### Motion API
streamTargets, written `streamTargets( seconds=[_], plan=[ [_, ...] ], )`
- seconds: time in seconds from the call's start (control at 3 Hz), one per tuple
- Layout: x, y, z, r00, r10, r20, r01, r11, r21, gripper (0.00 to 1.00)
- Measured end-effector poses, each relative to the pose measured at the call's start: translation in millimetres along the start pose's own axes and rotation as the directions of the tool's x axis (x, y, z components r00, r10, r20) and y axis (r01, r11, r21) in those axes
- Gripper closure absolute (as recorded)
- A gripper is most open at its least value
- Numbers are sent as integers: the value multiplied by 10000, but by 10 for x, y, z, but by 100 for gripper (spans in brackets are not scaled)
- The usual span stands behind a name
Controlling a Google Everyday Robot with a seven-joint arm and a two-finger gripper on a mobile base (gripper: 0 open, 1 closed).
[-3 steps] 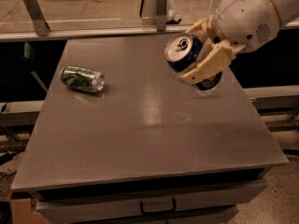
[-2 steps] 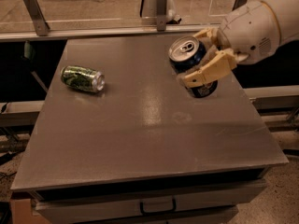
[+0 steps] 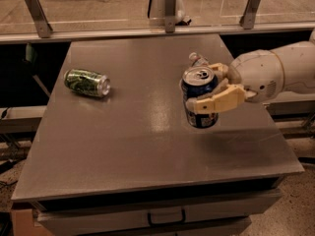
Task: Place pepsi can upright
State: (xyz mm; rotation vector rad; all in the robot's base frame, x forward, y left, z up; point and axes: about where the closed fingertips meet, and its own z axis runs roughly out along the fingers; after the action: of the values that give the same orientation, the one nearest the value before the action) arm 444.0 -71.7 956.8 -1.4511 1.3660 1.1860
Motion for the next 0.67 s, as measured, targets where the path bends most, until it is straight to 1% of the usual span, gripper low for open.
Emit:
streamTargets(
  seconds=[0.33, 0.67],
  plan=[
    [226, 27, 8, 9968, -115, 789, 119, 9999, -55, 100],
    [451, 63, -3, 9882, -728, 1346, 711, 9973, 178, 82]
  ],
)
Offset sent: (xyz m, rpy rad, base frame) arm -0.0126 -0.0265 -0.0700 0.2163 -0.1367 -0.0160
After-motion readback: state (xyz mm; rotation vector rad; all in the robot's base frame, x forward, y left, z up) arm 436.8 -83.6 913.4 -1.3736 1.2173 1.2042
